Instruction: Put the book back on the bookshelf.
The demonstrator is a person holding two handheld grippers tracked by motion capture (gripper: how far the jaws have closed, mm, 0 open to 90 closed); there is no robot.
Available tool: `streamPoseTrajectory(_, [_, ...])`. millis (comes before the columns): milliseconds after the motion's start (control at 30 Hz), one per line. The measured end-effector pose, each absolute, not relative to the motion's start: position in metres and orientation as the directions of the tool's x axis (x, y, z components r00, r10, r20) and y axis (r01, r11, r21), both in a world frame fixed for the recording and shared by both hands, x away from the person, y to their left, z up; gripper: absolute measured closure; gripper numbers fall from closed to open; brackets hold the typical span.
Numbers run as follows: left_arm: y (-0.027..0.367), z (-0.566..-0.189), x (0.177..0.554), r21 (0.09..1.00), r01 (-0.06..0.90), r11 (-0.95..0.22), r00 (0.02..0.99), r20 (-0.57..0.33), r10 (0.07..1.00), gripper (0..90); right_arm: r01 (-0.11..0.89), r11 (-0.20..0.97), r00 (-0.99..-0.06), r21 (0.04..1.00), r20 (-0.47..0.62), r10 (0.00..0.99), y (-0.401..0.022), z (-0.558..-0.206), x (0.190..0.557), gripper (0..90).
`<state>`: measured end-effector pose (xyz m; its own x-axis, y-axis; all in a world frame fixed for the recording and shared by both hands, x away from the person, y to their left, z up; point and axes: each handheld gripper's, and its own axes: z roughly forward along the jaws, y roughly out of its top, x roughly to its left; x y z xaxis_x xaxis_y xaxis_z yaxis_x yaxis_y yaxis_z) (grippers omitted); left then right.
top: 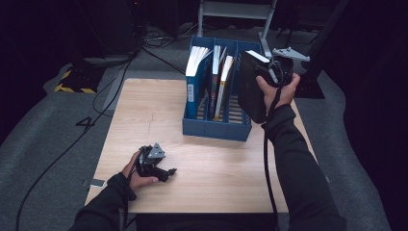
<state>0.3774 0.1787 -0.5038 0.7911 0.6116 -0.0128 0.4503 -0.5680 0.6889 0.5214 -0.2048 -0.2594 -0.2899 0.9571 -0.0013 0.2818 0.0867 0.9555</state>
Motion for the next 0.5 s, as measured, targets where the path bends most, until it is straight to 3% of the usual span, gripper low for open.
streamPoseTrajectory(500, [0.177,-0.504,0.377,0.688,0.442,-0.575,0.801,-0.014,0.599,15.4,0.312,0.094,-0.253,0.946,-0.012,0.967,-0.187,-0.263,0.556,52.9])
